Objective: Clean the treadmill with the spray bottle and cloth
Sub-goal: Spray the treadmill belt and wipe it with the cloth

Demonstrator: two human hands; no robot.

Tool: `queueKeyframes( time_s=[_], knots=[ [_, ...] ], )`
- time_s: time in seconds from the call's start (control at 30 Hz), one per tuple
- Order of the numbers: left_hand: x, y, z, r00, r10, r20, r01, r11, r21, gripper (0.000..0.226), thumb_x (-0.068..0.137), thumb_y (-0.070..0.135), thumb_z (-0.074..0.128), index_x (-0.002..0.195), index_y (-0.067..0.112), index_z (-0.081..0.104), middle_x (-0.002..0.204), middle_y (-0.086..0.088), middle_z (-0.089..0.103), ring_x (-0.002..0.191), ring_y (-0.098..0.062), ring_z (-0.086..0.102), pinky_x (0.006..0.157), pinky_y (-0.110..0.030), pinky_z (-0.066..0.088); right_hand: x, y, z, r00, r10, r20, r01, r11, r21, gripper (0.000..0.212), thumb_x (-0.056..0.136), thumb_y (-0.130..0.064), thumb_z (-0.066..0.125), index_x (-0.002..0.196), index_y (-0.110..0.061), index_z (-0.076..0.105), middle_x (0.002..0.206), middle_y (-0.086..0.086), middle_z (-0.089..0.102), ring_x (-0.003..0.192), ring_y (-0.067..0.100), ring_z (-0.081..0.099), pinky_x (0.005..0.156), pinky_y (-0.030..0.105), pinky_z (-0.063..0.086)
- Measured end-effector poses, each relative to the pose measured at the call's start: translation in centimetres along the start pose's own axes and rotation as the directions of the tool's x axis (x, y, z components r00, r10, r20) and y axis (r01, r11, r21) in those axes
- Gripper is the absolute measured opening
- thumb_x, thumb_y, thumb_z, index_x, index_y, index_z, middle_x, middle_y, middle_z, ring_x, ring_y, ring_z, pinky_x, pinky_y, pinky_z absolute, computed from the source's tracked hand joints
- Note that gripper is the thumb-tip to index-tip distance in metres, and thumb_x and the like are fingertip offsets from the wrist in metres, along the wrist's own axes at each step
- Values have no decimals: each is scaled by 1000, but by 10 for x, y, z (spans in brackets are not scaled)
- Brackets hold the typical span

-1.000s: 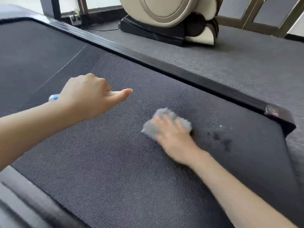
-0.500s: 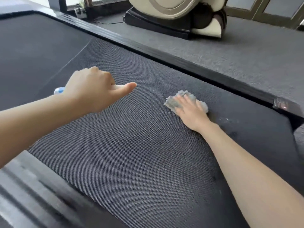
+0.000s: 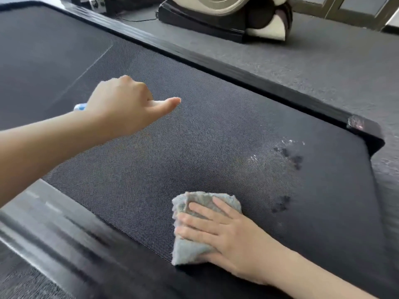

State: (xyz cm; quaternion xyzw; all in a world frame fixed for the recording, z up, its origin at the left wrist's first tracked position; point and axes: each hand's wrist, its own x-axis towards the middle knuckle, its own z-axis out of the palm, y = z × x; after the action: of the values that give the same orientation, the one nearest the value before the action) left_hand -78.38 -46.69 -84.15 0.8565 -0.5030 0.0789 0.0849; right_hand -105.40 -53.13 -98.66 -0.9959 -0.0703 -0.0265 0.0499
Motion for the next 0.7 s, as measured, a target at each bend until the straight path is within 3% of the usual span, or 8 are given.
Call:
queueKeyframes(
  time_s=[0.1, 0.2, 0.3, 0.43, 0.57, 0.7],
  knots=[
    [-3, -3, -4, 999, -35, -1, 35, 999, -6, 80, 82, 76, 25, 47, 6, 41, 54, -14, 48, 54, -30, 47, 50, -32, 27, 17, 44, -3, 984, 175, -43, -176, 984, -22, 52, 98, -40, 35, 148, -25, 30, 155, -6, 28, 144, 7, 9, 116, 33, 0],
    [-7, -10, -7, 998, -68, -2, 68, 998, -12, 81, 81, 77, 25, 47, 5, 39, 52, -13, 47, 51, -28, 46, 48, -31, 27, 46, 117, -20, 870, 492, -39, -481, 863, 152, 52, 102, -40, 28, 151, -27, 15, 159, -6, 11, 141, 0, -8, 114, 28, -13],
    [-14, -15, -10, 995, -98, 2, 98, 995, -15, 79, 82, 76, 26, 47, 6, 36, 50, -12, 44, 48, -26, 42, 47, -30, 27, 74, 177, -31, 749, 660, 49, -660, 739, 134, 52, 102, -42, 21, 151, -28, 10, 160, -8, 2, 144, 5, -7, 117, 38, -9],
    [-19, -17, -18, 993, -115, 21, 115, 993, -3, 77, 81, 76, 25, 48, 7, 33, 47, -8, 40, 45, -24, 39, 46, -29, 25, 103, 202, -28, 697, 716, 40, -716, 693, 89, 53, 102, -43, 17, 152, -24, 12, 160, -6, 5, 147, 12, -4, 117, 44, -4],
    [-14, -7, -36, 991, -106, 79, 109, 994, -30, 77, 79, 77, 23, 49, 7, 33, 46, -6, 39, 45, -23, 40, 46, -29, 25, 106, 173, -28, 743, 666, 73, -670, 735, 103, 53, 103, -41, 19, 152, -25, 11, 160, -7, 4, 146, 12, -6, 117, 46, -7],
    [-12, 7, -43, 994, -60, 94, 63, 997, -39, 80, 73, 79, 17, 49, 6, 38, 48, -7, 43, 46, -23, 41, 46, -29, 25, 106, 71, -19, 921, 384, 69, -390, 903, 179, 54, 101, -44, 20, 152, -28, 12, 159, -10, 4, 145, 8, -10, 117, 48, -6]
  ],
)
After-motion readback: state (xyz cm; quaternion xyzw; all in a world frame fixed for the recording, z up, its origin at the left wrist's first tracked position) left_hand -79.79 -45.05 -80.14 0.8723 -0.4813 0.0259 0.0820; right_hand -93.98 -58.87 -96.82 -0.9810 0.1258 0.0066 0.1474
